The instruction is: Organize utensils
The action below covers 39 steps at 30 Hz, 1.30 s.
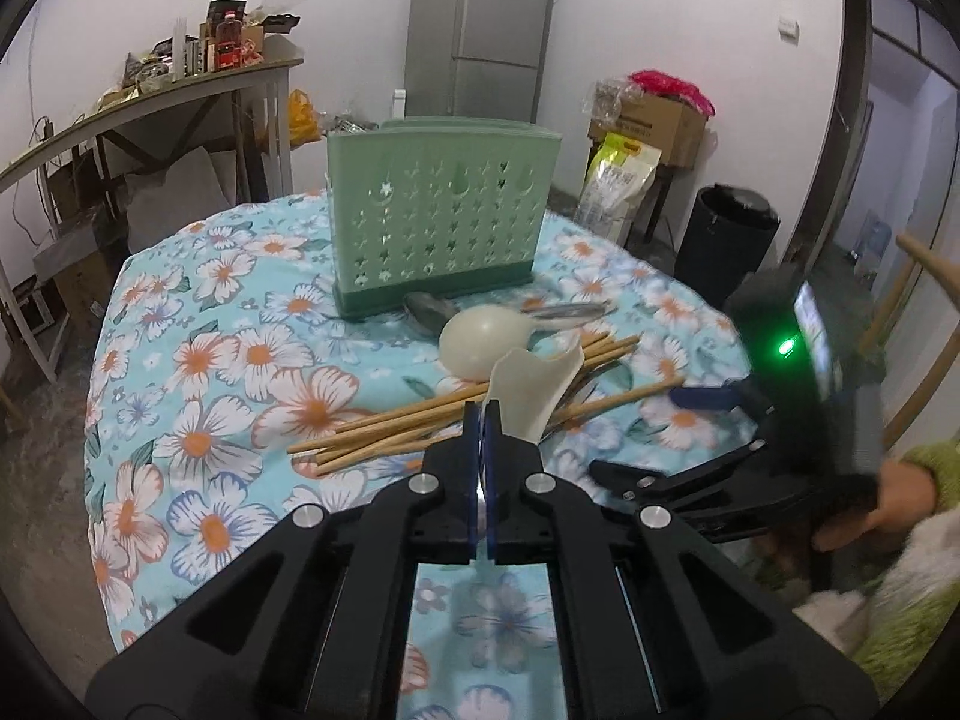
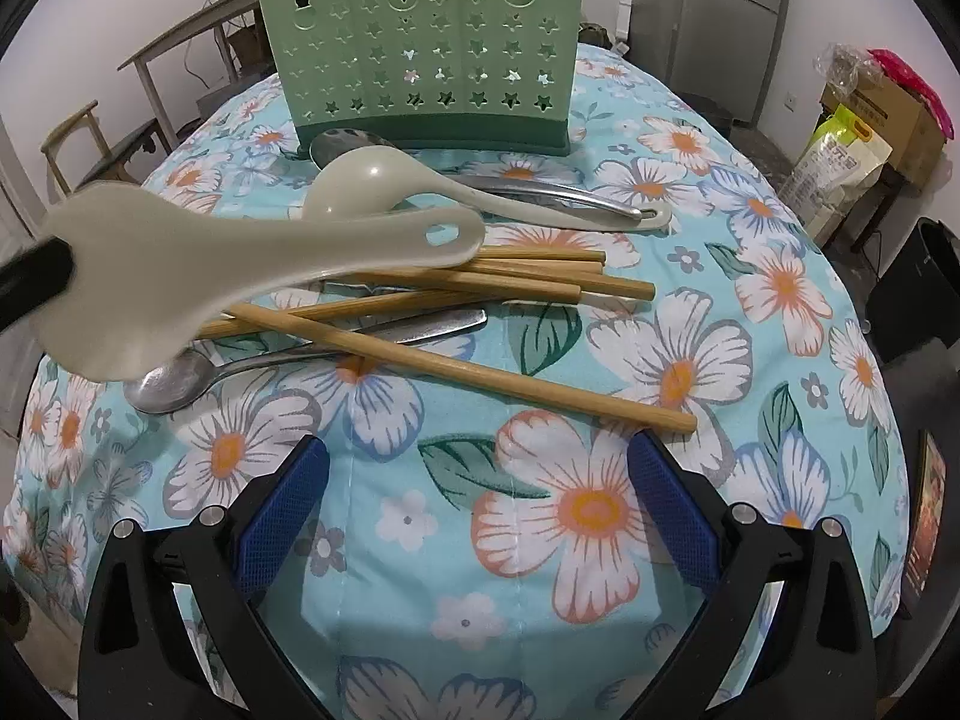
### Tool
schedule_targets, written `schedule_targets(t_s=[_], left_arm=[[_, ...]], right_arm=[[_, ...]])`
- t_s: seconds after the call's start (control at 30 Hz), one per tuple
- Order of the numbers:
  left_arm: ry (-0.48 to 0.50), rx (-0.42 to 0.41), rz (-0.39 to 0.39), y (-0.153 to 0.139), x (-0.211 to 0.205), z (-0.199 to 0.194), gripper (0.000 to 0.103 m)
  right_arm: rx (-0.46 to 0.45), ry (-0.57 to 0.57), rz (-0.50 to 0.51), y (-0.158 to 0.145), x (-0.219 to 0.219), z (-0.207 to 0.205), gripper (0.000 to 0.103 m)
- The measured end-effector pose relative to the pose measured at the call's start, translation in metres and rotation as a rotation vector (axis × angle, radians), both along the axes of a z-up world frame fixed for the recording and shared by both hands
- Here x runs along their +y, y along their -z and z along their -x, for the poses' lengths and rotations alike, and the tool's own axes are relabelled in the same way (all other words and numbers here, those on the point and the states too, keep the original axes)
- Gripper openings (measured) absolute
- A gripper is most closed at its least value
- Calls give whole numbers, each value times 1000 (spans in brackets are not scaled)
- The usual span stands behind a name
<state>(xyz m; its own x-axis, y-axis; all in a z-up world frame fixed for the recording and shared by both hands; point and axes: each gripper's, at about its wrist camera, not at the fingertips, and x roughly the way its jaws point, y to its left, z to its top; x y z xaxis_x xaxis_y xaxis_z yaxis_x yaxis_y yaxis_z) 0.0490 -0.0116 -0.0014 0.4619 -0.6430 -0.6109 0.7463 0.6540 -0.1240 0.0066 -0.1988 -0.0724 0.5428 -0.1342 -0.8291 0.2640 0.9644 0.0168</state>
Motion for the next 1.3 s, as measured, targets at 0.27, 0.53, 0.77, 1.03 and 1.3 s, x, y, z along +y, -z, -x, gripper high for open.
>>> schedule_targets(t_s=[0.27, 0.53, 0.77, 1.03, 1.3], left_arm=[[-58, 51, 132, -29, 16, 6, 0], [-169, 65, 216, -49, 35, 0, 0], [-262, 41, 231, -60, 54, -7, 0], [-365, 64, 236, -53, 83, -22, 0], [-415, 103, 230, -37, 96, -38, 0]], right_arm=[[-26, -9, 7, -1, 2, 5, 97], [-133, -182, 129, -26, 37, 21, 97], [-220, -453, 286, -34, 93, 26, 90], [-171, -599, 389, -25, 130, 9, 68], [-122, -664, 537, -5, 150, 4, 50]])
